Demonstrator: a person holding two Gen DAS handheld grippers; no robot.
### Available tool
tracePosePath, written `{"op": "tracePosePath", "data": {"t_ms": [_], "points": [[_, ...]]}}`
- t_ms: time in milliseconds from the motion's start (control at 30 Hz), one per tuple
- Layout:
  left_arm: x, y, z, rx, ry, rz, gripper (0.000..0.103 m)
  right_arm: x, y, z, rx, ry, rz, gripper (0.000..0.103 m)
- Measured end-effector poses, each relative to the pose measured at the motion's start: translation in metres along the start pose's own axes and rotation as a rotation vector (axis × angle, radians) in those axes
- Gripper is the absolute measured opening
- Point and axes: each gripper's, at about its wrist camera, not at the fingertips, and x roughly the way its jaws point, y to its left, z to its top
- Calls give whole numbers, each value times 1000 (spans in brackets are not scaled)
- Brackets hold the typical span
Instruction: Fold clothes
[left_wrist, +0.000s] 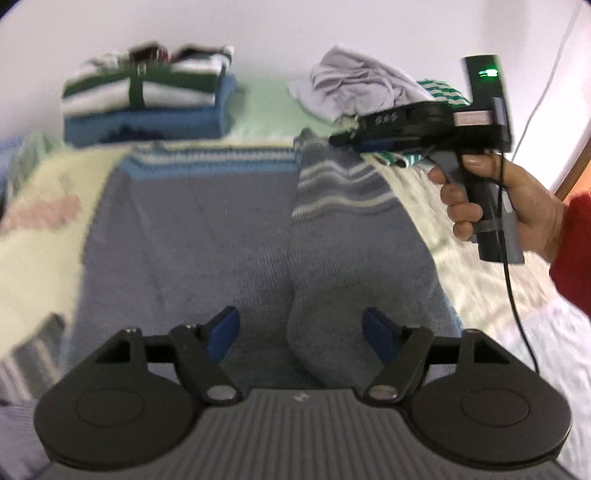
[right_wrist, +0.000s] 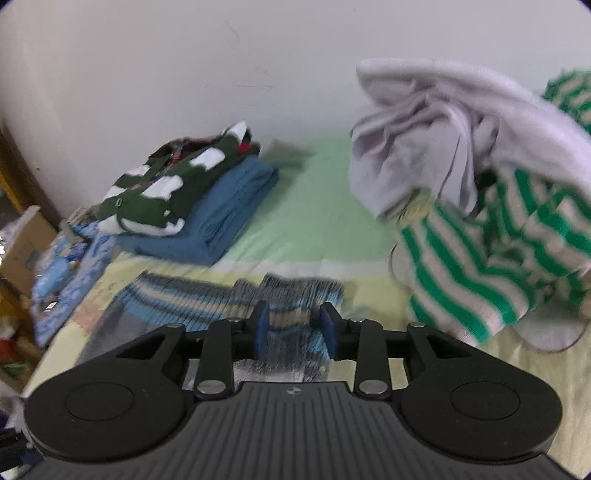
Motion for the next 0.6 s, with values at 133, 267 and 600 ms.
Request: {"op": "tracePosePath", "data": {"t_ms": [133,267,600], "points": [[5,-11,-4,31,-3,-41,31,-9,21,8,-54,-64,36,33],[8,-16,-7,38,-14,-30,22,21,51,7,-182,76,-25,39],[-22,-19,-13,67,-101,5,5,24,47,8,-95,10,15,12]]}}
